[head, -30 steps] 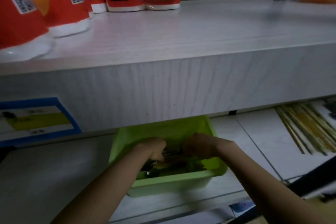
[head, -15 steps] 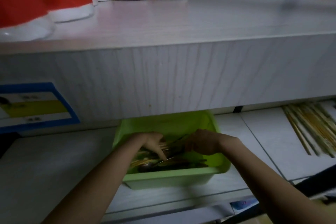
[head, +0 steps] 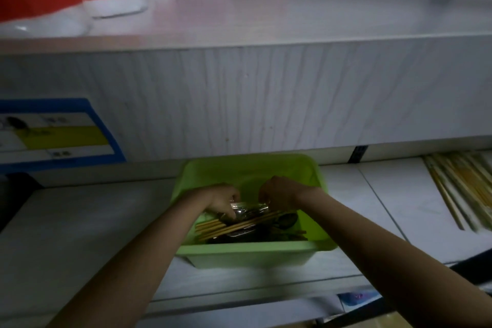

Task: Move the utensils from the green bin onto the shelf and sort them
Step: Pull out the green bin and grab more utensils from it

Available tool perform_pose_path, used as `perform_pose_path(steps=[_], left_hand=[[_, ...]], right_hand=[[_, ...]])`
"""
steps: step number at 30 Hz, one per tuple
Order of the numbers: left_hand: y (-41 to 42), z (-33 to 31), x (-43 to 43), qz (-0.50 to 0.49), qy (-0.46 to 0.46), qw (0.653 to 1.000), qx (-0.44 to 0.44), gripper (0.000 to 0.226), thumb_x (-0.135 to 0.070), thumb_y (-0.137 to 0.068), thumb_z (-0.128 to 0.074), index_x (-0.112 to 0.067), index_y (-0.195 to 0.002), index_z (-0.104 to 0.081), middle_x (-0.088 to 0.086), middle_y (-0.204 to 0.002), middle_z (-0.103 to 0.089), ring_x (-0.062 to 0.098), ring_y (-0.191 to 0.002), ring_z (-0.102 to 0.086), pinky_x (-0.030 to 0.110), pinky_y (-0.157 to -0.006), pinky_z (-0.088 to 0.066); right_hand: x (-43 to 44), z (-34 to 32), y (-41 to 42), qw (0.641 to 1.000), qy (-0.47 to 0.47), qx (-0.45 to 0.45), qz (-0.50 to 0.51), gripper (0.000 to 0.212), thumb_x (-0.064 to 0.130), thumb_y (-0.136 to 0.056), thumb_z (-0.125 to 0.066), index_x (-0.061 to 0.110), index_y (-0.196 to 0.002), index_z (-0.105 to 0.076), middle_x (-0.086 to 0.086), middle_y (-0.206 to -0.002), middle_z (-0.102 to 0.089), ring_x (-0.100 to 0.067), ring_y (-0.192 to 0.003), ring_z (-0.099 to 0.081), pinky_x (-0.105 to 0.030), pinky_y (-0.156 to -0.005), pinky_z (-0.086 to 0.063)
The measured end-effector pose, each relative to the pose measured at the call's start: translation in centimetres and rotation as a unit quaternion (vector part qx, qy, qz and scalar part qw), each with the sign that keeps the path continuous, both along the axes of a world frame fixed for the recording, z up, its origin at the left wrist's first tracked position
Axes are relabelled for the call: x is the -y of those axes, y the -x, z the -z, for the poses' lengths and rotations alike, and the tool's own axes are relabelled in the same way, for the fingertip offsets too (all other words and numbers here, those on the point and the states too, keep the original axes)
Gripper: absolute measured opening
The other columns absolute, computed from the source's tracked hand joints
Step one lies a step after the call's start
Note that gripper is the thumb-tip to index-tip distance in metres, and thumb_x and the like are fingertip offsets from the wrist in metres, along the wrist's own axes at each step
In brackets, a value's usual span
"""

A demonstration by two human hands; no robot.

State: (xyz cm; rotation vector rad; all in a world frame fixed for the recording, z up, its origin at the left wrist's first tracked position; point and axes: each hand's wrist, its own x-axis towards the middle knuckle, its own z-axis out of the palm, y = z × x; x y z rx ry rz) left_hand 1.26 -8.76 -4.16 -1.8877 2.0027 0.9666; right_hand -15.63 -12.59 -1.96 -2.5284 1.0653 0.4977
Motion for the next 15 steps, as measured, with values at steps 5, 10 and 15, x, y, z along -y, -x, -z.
perform_pose_path(steps=[5, 10, 15], left_hand=[[-0.3, 0.2, -0.5, -0.019, 0.036, 0.999, -0.027, 0.045, -0.007, -0.080, -0.066, -0.006, -0.122, -0.051, 0.012, -0.130, -0.054, 0.024, -0.115, -0.053, 0.025, -0.087, -0.044], [0.2, -0.5, -0.8, 0.014, 0.034, 0.999, -0.015, 0.029, -0.020, -0.080, -0.071, -0.005, -0.104, -0.063, 0.010, -0.101, -0.064, 0.015, -0.083, -0.052, 0.020, -0.058, -0.037], [-0.1, -0.3, -1.1, 0.017, 0.016, 0.998, 0.066, 0.040, -0.038, -0.074, -0.074, -0.009, -0.101, -0.066, 0.007, -0.107, -0.067, 0.024, -0.095, -0.061, 0.027, -0.074, -0.044]], right_hand=[[-0.3, 0.9, -0.3, 0.997, -0.011, -0.065, -0.043, 0.033, 0.015, -0.085, -0.063, 0.012, -0.118, -0.064, -0.012, -0.123, -0.061, -0.030, -0.113, -0.058, -0.032, -0.087, -0.048], [-1.0, 1.6, -1.2, 0.986, 0.060, -0.122, -0.101, 0.035, 0.022, -0.093, -0.053, 0.010, -0.126, -0.055, -0.015, -0.130, -0.054, -0.031, -0.118, -0.053, -0.037, -0.090, -0.047], [-0.5, 2.0, -1.0, 0.986, 0.064, -0.113, -0.103, 0.038, 0.019, -0.096, -0.048, 0.011, -0.134, -0.047, -0.015, -0.136, -0.048, -0.033, -0.124, -0.049, -0.040, -0.096, -0.044]])
